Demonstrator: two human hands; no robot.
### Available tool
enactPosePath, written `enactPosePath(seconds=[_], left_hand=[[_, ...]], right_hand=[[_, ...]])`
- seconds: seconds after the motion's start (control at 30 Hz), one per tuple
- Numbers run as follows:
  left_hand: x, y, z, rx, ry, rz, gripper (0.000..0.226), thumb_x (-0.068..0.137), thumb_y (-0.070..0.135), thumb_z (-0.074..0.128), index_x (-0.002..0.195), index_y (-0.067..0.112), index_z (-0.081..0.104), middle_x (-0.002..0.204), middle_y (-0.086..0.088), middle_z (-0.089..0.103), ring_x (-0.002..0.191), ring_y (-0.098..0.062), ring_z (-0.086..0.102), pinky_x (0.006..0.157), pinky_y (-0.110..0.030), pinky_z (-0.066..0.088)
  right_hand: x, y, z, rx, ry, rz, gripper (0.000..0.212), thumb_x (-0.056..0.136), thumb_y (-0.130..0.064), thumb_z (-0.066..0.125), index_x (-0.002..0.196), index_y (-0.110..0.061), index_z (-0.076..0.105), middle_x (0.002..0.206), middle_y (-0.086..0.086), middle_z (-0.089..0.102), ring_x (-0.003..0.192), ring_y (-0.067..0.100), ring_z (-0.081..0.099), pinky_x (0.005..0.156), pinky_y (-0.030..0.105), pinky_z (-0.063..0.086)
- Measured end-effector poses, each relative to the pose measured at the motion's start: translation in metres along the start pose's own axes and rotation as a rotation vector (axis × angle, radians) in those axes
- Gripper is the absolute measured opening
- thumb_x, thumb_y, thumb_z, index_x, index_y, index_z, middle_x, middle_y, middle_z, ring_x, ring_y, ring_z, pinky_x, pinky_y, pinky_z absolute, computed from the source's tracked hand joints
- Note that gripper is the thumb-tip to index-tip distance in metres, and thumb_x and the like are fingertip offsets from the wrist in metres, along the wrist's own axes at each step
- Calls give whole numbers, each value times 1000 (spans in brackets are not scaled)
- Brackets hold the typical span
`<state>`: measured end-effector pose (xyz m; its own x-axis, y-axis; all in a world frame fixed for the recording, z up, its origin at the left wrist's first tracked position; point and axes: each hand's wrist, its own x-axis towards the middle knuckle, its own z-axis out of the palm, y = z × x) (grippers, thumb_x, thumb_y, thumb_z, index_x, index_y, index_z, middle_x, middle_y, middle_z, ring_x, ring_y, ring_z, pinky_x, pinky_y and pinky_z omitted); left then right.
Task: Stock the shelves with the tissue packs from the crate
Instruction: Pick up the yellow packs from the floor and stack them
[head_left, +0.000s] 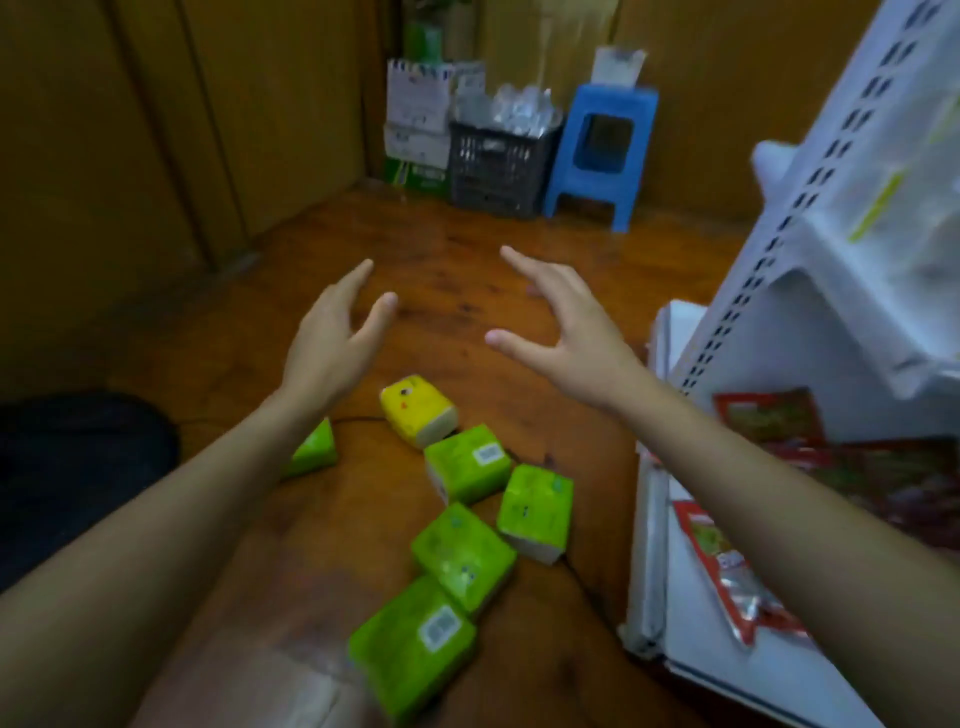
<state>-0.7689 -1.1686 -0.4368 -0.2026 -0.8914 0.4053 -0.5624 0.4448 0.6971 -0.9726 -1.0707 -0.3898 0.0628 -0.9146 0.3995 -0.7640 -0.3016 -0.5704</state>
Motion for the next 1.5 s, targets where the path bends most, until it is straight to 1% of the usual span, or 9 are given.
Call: enactPosePath(seconds=[0.2, 0.4, 0.5, 1.0, 1.1, 1.2, 1.3, 1.4, 1.5], left_hand=[[0, -106, 68, 99, -226, -183, 54, 97, 31, 46, 146, 14, 30, 144, -16, 37, 134, -26, 36, 108, -31, 27], [23, -171, 128, 146, -393, -308, 57, 96, 35, 46, 148, 25, 23, 154, -17, 14, 143, -32, 16, 114, -37, 19], [31, -190, 143, 179, -460, -318, 56, 97, 39, 42, 148, 31, 20, 157, -15, 5, 144, -34, 11, 114, -39, 17], [72, -233, 185, 73, -770, -414, 69, 87, 65, 34, 148, 39, 14, 158, -11, 9, 145, -31, 5, 118, -43, 10], [70, -233, 184, -1, -752, -467, 80, 74, 67, 37, 146, 36, 24, 154, -17, 19, 143, -32, 18, 117, -38, 18], [58, -233, 184, -96, -679, -486, 56, 92, 49, 48, 144, 33, 33, 148, -22, 20, 140, -28, 20, 111, -28, 19], [45, -235, 179, -193, -545, -467, 48, 95, 38, 49, 141, 30, 39, 129, -15, 27, 129, -18, 29, 94, -8, 25], [40, -229, 166, -223, -439, -460, 45, 95, 37, 48, 139, 31, 41, 116, -6, 26, 123, -18, 35, 81, -5, 23], [40, -209, 154, -239, -343, -382, 42, 95, 31, 50, 137, 29, 43, 119, -5, 29, 118, -12, 34, 84, 1, 20]], right_hand=[[2, 88, 133, 71, -196, 319, 76, 80, -24, 71, 144, -25, 28, 134, 12, 36, 125, 20, 43, 98, 14, 26], [19, 142, 201, 155, -175, 522, 85, 78, -27, 73, 146, -28, 22, 141, 14, 28, 132, 22, 34, 108, 35, 34], [31, 155, 232, 145, -224, 545, 88, 78, -29, 72, 147, -29, 17, 148, 18, 20, 140, 22, 21, 106, 24, 22], [65, 163, 280, 125, -395, 745, 91, 79, -27, 71, 148, -30, 12, 148, 14, 28, 133, 23, 34, 97, 24, 33], [63, 164, 286, 226, -402, 796, 88, 80, -23, 71, 148, -28, 15, 146, 10, 35, 133, 21, 35, 90, 21, 34], [59, 164, 288, 398, -358, 832, 85, 81, -20, 70, 148, -27, 18, 148, 4, 32, 134, 15, 33, 81, 14, 32], [52, 165, 290, 482, -265, 843, 84, 78, -19, 73, 146, -26, 24, 147, 4, 33, 133, 14, 35, 97, 13, 31], [49, 158, 285, 479, -197, 807, 87, 72, -22, 78, 144, -31, 29, 143, 6, 34, 129, 17, 39, 110, 34, 32], [58, 144, 265, 426, -91, 750, 80, 77, -21, 74, 143, -29, 31, 131, 4, 28, 120, 10, 37, 102, 17, 30]])
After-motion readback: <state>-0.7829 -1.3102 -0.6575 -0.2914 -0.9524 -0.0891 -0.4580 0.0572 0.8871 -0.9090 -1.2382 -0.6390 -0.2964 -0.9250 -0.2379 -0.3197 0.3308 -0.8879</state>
